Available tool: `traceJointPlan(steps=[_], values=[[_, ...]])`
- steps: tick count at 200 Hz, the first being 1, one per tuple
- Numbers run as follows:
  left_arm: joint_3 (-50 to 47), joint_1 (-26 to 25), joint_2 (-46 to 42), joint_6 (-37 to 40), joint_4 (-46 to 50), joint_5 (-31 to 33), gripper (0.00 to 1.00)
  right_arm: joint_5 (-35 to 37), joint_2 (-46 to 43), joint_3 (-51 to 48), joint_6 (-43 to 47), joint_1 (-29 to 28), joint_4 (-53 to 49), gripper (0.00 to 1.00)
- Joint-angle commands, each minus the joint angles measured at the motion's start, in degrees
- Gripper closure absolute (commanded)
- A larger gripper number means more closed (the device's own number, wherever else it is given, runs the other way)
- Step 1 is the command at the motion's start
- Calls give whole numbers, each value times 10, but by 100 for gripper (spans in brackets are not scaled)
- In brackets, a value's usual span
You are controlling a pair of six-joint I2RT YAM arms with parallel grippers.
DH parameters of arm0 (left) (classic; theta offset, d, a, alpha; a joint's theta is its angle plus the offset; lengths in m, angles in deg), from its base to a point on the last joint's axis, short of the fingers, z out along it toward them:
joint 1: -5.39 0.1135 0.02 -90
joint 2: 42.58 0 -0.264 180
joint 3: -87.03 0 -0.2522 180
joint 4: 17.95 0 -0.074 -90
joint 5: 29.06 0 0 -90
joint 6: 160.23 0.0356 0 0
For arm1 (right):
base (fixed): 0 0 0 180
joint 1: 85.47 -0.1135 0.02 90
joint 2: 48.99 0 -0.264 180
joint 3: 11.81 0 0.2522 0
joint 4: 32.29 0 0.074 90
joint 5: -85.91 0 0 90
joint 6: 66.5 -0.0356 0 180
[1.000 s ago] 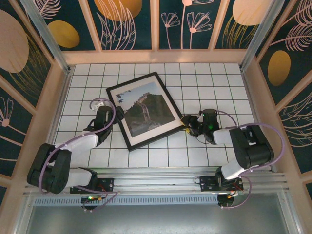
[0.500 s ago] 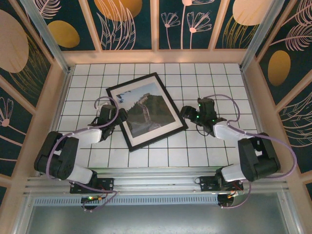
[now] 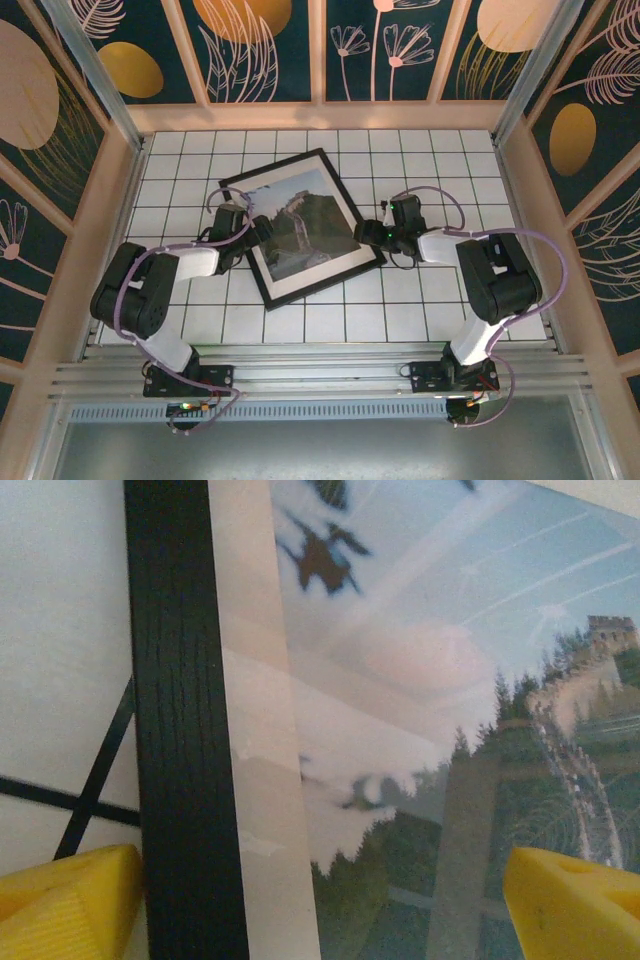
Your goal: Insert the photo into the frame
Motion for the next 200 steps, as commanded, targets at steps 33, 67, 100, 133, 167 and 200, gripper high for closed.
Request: traceJointPlan(steps=[33,67,100,133,167,200], values=[[67,-11,72,7,-62,-155,13,-57,-110,-116,-56,-12,59,38],[110,-13,84,28,-32,-132,12,-24,-157,-149,-75,-20,41,39],[124,-13,56,76,30,-12,9,88,-202,-114,-32,5,-45,34],[65,-13,-57,115,14,147,5,248,-255,-80,49,23,-70,28],[-37,-13,-188,153,-54,325,1,364,-268,-70,110,47,-26,18],[-115,-8,-272,237,-106,450,1,445,-264,-117,162,87,78,7]])
